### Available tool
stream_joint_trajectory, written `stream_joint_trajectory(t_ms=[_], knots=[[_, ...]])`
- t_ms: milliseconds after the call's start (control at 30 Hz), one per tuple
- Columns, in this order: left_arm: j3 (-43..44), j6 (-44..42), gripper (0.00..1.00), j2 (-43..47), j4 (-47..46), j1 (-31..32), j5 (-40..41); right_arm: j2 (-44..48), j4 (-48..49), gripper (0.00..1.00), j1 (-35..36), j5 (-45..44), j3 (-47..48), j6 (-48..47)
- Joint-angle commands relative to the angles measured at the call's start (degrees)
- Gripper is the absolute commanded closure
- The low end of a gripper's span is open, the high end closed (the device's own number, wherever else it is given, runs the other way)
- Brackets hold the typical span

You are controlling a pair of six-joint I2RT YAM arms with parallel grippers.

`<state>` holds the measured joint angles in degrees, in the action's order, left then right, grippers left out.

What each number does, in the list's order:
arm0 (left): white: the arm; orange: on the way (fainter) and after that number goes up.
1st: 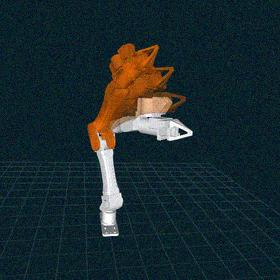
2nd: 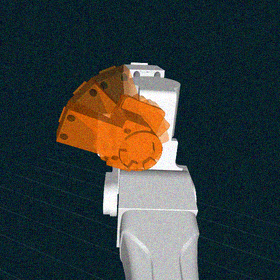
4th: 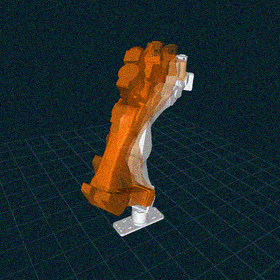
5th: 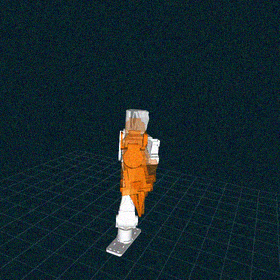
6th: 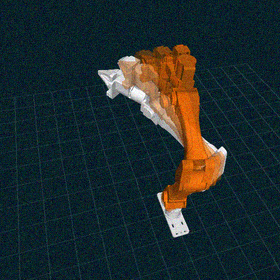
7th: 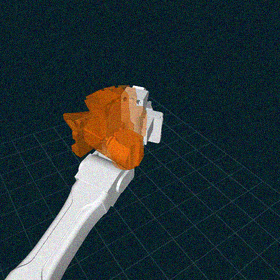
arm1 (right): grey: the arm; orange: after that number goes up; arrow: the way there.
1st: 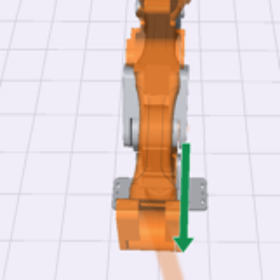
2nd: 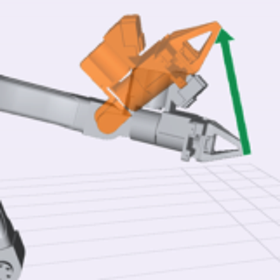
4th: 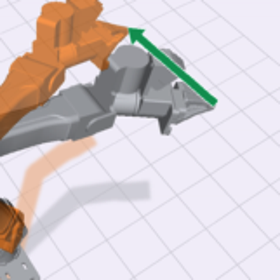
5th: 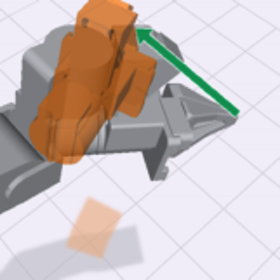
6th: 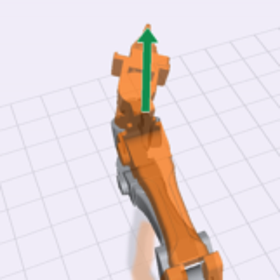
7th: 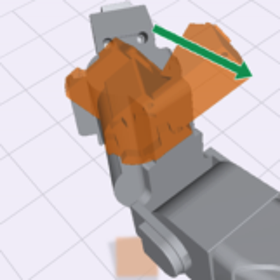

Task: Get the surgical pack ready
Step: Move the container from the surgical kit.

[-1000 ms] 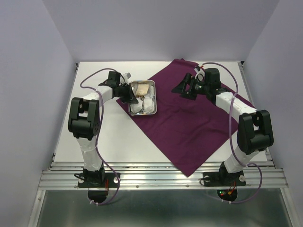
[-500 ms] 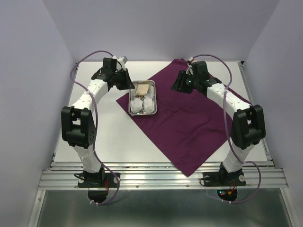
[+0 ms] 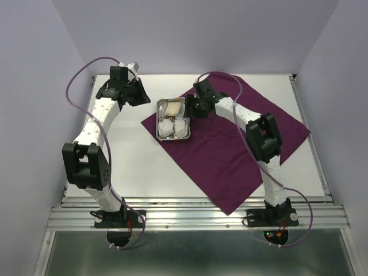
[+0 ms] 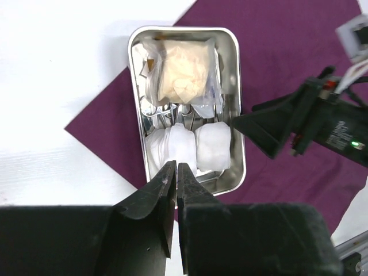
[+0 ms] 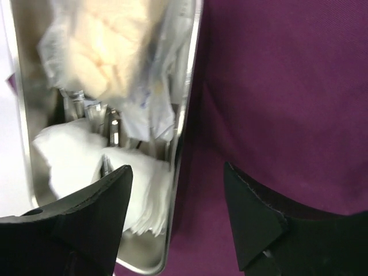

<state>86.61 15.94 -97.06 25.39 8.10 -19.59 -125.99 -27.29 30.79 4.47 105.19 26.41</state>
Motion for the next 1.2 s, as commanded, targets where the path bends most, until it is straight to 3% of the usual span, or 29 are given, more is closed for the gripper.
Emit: stream_joint_trajectory(t_ms=[0,300,567,1167], knots=[[2.8,0.3,0.82,5.9,0.4,-0.9,0.4,-3.0,-2.2,0.38,0.1,-3.5,5.4,1.0],[0.8,0.0,0.82,4.8,-0.3,-1.2,-1.8,-3.3,0.4,0.76,0.1,-2.7,3.5,3.0],[0.6,-0.7,0.82,4.4,-0.4,-1.2,-2.6,1.0,3.1,0.99,0.1,-4.2,-0.9,3.2],[-0.6,-0.7,0.83,4.0,-0.8,-1.2,-4.0,10.7,4.3,0.99,-7.8,-6.9,-10.3,3.9]])
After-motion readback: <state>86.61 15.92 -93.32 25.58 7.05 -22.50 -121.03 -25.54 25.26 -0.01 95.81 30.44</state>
